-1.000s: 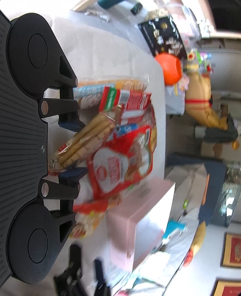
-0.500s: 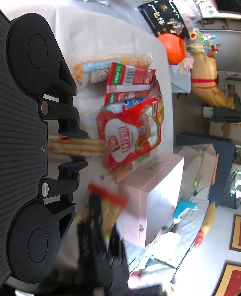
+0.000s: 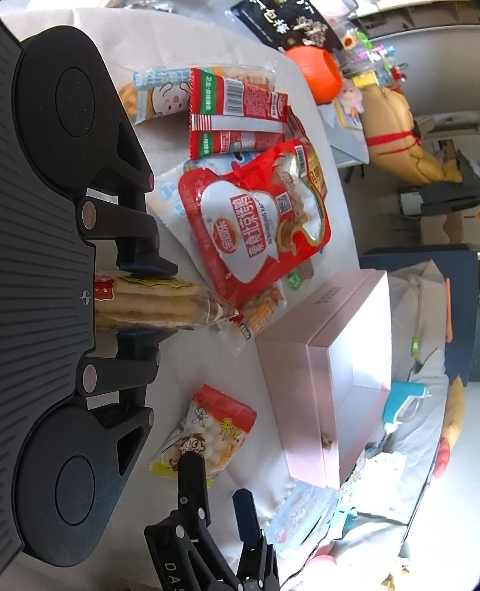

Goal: Organize snacks
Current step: 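Carry stick pack into pink box with left tool while right drops yellow bag in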

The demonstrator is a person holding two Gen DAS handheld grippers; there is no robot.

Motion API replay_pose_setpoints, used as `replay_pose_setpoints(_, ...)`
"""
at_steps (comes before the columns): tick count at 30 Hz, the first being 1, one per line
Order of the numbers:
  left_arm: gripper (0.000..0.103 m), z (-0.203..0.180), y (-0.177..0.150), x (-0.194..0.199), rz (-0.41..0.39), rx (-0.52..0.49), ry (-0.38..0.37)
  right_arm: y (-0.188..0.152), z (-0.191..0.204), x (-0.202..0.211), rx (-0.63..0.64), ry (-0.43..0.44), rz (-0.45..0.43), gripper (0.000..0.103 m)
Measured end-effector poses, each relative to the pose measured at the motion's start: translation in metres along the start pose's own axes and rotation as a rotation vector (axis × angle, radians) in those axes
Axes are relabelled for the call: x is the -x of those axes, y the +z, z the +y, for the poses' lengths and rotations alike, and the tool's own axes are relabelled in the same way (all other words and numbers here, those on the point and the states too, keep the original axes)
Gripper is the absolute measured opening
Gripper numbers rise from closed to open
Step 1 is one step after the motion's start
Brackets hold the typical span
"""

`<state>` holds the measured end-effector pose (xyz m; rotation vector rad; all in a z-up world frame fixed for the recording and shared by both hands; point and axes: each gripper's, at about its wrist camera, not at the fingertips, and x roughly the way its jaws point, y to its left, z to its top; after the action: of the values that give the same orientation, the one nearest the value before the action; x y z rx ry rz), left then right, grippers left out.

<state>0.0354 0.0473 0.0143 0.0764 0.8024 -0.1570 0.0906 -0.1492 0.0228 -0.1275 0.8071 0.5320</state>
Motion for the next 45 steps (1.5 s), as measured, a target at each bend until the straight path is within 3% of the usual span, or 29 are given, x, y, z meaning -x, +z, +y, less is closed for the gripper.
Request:
replay_pose_setpoints(5,0.031,0.001,-0.001,0.001,0.001,0.008,-0.010,0.002,0.002,-0.006,-0.027,0.034,0.005,0.093)
replay_pose_setpoints(7,0.032,0.006,-0.001,0.005,-0.003,0.025,-0.035,0.000,0.004,-0.009,-0.023,0.052,0.011,0.099)
replay_pose_setpoints(10,0.032,0.014,-0.001,0.020,-0.048,0.038,-0.062,-0.007,0.018,-0.012,0.053,0.008,-0.008,0.103)
replay_pose_setpoints(12,0.032,0.016,0.000,0.024,-0.040,0.032,-0.073,-0.013,0.028,-0.013,0.100,-0.030,-0.029,0.103)
replay_pose_setpoints(17,0.033,0.017,-0.004,0.007,0.033,0.061,-0.086,-0.012,0.022,-0.012,0.080,-0.009,-0.029,0.103)
replay_pose_setpoints(23,0.034,0.014,-0.013,0.014,0.019,0.015,-0.104,-0.009,0.021,-0.010,0.089,-0.002,-0.027,0.103)
replay_pose_setpoints(27,0.032,0.021,-0.021,0.021,0.009,0.036,-0.120,0.003,0.019,-0.016,0.062,0.018,-0.027,0.103)
replay_pose_setpoints(30,0.026,0.024,-0.023,0.030,-0.005,0.046,-0.099,0.010,0.027,-0.025,0.085,0.013,-0.009,0.088)
replay_pose_setpoints(32,0.025,0.024,-0.021,0.037,-0.031,0.052,-0.110,0.011,0.036,-0.023,0.141,0.008,-0.007,0.069)
replay_pose_setpoints(33,0.025,0.024,-0.019,0.040,-0.048,0.055,-0.123,0.012,0.039,-0.019,0.166,0.033,-0.001,0.054)
replay_pose_setpoints(36,0.025,0.022,-0.010,0.044,-0.097,0.058,-0.140,0.013,0.040,-0.004,0.188,0.077,-0.008,0.054)
replay_pose_setpoints(39,0.025,0.018,0.011,0.041,-0.127,0.068,-0.188,0.014,0.035,0.013,0.182,0.065,-0.045,0.054)
replay_pose_setpoints(42,0.025,0.015,0.054,0.035,-0.189,0.055,-0.240,0.031,0.022,0.030,0.155,0.042,-0.105,0.054)
replay_pose_setpoints(45,0.026,0.017,0.114,0.014,-0.265,0.090,-0.303,0.067,0.004,0.039,0.121,-0.040,-0.189,0.054)
